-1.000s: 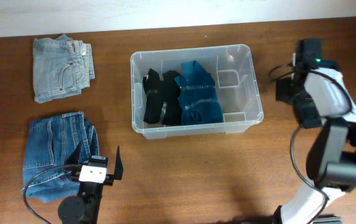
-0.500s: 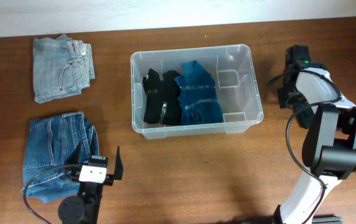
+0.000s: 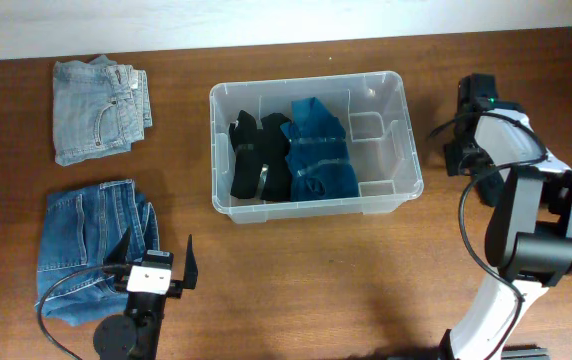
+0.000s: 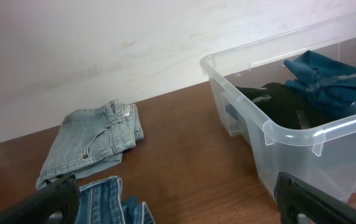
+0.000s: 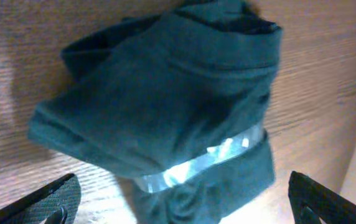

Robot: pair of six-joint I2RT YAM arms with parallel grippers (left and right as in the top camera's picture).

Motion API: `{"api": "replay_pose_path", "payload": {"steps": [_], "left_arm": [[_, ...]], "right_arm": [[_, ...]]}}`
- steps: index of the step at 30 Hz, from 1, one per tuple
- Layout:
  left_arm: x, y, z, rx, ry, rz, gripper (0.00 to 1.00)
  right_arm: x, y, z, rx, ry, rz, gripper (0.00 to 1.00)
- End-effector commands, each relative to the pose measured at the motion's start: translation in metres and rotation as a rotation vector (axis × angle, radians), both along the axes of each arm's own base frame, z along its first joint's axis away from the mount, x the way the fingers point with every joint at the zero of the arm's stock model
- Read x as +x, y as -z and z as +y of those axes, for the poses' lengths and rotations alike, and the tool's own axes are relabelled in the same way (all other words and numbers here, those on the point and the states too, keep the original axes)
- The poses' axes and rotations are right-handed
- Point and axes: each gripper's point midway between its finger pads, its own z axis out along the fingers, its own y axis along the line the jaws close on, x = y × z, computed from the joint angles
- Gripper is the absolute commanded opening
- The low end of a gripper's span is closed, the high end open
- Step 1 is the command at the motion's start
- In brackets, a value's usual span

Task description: Pack container

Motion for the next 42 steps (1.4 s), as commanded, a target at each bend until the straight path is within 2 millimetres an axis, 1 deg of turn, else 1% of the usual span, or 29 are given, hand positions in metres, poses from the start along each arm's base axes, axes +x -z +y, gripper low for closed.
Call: {"api": "replay_pose_path", "payload": {"steps": [1, 7, 15, 23, 31, 38, 42], "left_arm": [[0.000, 0.002, 0.002, 0.016, -0.010, -0.002, 0.99], [0.000, 0.002, 0.002, 0.016, -0.010, -0.002, 0.99], [0.000, 0.002, 0.002, 0.016, -0.010, -0.002, 0.99], [0.000, 0.002, 0.002, 0.016, -0.010, -0.002, 0.99], [0.000, 0.002, 0.002, 0.016, -0.010, -0.002, 0.99], [0.000, 0.002, 0.002, 0.016, -0.010, -0.002, 0.99], [0.000, 0.002, 0.002, 0.016, -0.010, -0.002, 0.99]], "right_arm": [[-0.002, 0.020, 0.004, 0.036, -0.006, 0.041, 0.98], [-0.004, 0.033, 0.002, 0.025, -0.003, 0.066, 0.98], [-0.006, 0.045, -0.002, -0.001, 0.001, 0.093, 0.98], [-0.018, 0.074, -0.007, 0.004, 0.016, 0.169, 0.98], [-0.026, 0.084, -0.017, -0.030, 0.043, 0.202, 0.98], [-0.038, 0.087, -0.026, -0.020, 0.101, 0.203, 0.98], [-0.044, 0.094, -0.026, 0.018, 0.117, 0.206, 1.00]]}}
